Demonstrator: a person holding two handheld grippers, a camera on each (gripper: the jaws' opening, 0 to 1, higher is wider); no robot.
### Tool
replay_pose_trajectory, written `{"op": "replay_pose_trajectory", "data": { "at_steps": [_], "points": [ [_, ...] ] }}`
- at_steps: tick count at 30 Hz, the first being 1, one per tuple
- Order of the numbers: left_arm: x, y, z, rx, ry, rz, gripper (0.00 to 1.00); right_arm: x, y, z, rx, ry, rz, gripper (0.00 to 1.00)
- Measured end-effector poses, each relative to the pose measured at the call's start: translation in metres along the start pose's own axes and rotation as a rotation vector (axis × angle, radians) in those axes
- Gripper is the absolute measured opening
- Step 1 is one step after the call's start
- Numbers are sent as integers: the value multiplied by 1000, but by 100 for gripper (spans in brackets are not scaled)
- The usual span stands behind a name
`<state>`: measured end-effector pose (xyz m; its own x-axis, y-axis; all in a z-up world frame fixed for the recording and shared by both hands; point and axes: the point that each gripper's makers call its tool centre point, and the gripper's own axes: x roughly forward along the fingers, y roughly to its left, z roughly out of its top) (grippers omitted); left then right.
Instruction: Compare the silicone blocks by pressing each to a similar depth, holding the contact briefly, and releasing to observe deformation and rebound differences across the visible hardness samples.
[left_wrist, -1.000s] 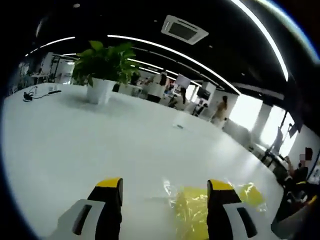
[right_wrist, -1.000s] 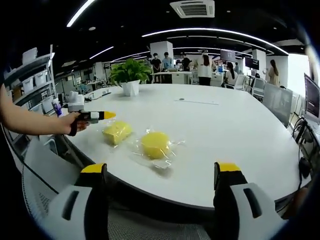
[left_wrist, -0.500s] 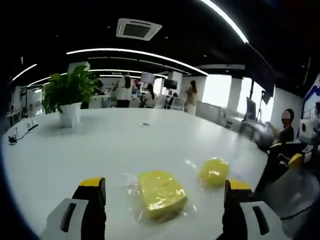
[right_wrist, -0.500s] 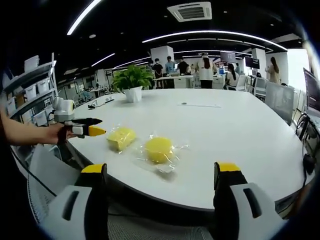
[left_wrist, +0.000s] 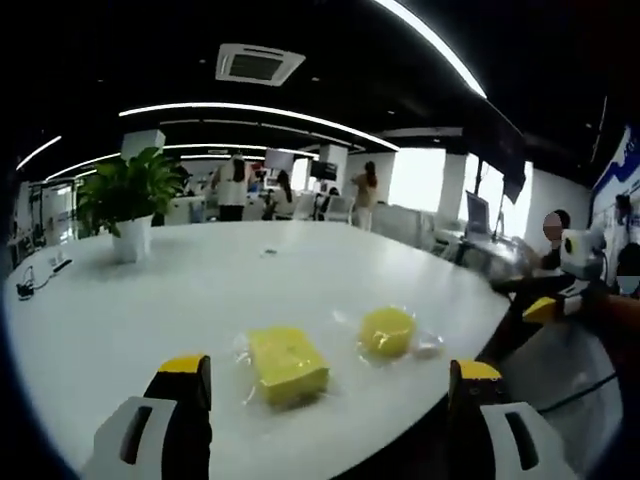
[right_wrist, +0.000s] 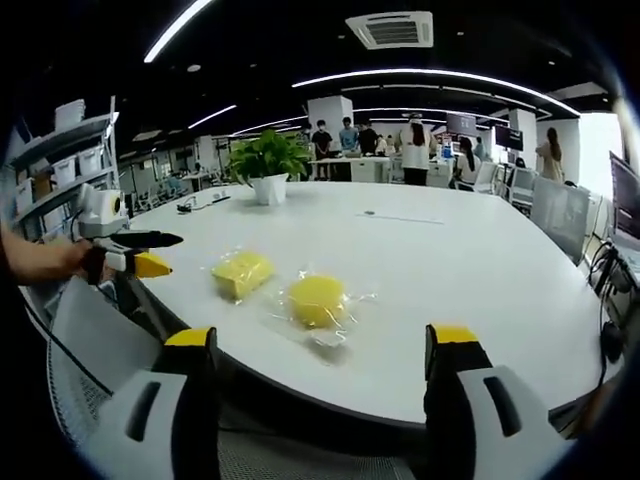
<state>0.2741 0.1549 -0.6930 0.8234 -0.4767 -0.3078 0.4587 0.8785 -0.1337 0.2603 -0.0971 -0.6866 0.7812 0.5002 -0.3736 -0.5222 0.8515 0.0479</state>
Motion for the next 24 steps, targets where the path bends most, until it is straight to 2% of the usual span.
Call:
{"op": "replay_pose_trajectory", "data": {
  "at_steps": [2, 5, 9, 24],
  "points": [
    [-5, -8, -1, -14, -8, -18, 100, 0, -1, -2, -4, 8, -2, 78],
    [-11, -16, -7, 41, 11, -19, 100, 0, 0, -3, -10, 12, 0, 78],
    [-14, -24, -14, 58, 26, -32, 100, 0, 0, -3, -6, 18, 7, 79],
    [-14, -24, -17, 60, 29, -41, 100, 0, 1, -5, 1, 21, 19, 79]
  ]
}}
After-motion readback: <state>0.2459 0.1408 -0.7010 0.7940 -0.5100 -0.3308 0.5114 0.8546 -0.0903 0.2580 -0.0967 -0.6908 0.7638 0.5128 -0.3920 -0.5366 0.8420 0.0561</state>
